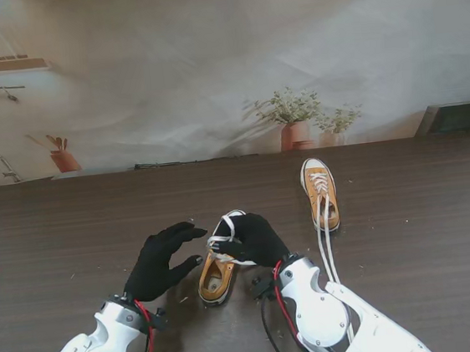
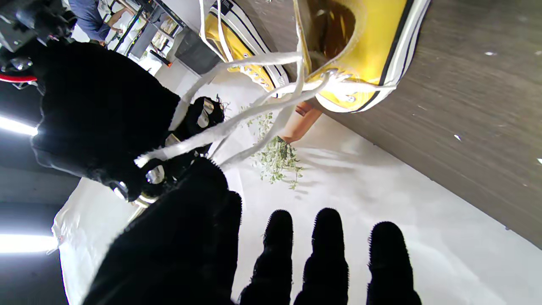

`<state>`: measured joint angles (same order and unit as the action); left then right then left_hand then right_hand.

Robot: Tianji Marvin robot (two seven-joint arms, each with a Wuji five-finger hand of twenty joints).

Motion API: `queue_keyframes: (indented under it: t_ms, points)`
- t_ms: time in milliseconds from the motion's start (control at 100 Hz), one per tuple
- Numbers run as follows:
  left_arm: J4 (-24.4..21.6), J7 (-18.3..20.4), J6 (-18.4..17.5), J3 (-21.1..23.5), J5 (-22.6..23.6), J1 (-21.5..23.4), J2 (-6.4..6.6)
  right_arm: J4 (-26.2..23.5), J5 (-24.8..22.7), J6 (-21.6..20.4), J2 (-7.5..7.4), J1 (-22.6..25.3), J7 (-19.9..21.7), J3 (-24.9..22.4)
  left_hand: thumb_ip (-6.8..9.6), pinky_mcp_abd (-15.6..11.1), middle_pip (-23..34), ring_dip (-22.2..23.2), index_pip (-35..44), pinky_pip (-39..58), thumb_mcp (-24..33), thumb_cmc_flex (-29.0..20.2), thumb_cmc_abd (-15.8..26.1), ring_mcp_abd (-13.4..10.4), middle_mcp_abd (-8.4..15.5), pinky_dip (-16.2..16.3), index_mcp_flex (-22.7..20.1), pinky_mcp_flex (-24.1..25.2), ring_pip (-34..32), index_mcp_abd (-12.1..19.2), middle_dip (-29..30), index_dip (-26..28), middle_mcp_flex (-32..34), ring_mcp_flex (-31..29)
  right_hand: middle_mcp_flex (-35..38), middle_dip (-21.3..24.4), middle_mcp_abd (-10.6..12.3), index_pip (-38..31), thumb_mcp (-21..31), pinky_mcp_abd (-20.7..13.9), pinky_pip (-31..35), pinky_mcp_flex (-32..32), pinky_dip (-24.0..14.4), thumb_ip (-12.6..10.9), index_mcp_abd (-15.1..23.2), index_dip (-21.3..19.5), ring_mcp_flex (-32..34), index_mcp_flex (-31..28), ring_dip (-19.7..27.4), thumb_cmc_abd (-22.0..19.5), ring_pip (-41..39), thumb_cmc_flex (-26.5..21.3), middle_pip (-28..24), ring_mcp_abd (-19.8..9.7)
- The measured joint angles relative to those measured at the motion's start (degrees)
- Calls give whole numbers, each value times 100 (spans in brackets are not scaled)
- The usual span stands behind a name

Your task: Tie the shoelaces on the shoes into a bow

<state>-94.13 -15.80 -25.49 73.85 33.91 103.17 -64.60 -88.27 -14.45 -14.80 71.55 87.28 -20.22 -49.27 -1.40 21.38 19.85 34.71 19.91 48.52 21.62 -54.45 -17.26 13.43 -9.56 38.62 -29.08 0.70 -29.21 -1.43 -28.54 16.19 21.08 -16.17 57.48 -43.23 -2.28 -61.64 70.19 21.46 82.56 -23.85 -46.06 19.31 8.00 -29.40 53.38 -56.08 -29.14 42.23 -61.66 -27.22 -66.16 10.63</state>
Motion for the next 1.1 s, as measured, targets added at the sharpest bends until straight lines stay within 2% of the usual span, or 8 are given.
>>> queue_keyframes:
  t_ms: [310,370,480,550,630,710,860,1100]
  points:
    - [240,-46,31,-370,-71,-321,-65,1,-32,-16,0,-10,19,78,-38,0,132,0,87,140,129,119,-143,0,1,55,-17,-37,-121,1,0,-47,85,0,0,1,0,0,0,-1,0,0,0,0,2,-1,0,1,-1,-1,0,0,0,0]
    - [270,-92,48,-437,-70,-364,-70,-4,-36,-19,0,-8,18,80,-38,0,137,0,228,231,129,119,-118,0,1,57,-93,-63,-143,334,0,-47,140,-1,0,1,0,0,0,-2,0,0,0,0,2,-1,0,1,-1,-1,0,0,0,0]
    - [333,-214,169,-569,-58,-452,-90,-30,-91,-25,-1,4,4,79,-35,0,187,0,774,397,-1613,-858,502,3,2,58,-583,-76,-247,337,1,38,347,-5,0,2,0,0,0,-2,0,-76,-1,0,3,-2,0,1,-1,-4,0,0,0,0]
    - [340,-259,322,-602,-103,-479,-122,-40,-330,-25,-2,15,-65,65,-35,0,257,0,1244,445,-2007,-1140,774,65,2,58,-907,-82,-274,335,1,125,465,-9,1,8,0,0,-3,-2,15,-234,-1,0,3,-2,114,3,-1,-37,0,0,1,4]
    - [337,-412,416,-592,-99,-475,-164,-39,-628,-25,-4,19,-198,41,-35,0,308,0,1989,507,-2019,-1196,863,109,2,58,-1057,-127,-344,326,1,439,533,-17,129,71,-1,0,-8,18,71,-513,-1,0,3,-2,372,11,-1,-76,-9,0,8,70]
    - [270,-611,466,-478,40,-414,-211,-24,-641,-25,-5,6,-252,25,-35,0,379,0,2313,557,-2070,-1260,871,159,1,58,-1057,-147,-347,227,1,654,578,-19,224,100,-9,1,-77,89,124,-803,-1,0,45,-2,592,81,-1,-144,-9,0,77,92]
    - [-126,-695,495,-72,79,-104,-261,124,-834,-40,-5,-105,-369,25,-35,0,378,0,2397,582,-2071,-1260,871,177,-1,58,-1057,-159,-433,57,1,705,578,-92,565,156,-27,1,-121,209,330,-1493,7,0,94,-2,1214,147,74,-203,-63,2,158,137]
    - [-458,-814,379,217,167,284,-256,380,-922,-85,3,-323,-500,129,-35,0,486,0,2397,640,-2074,-1260,872,179,-3,58,-1057,-217,-433,54,1,705,712,-179,1134,215,-49,-1,-122,295,853,-2467,64,0,108,13,1926,150,79,-204,-427,7,160,79]
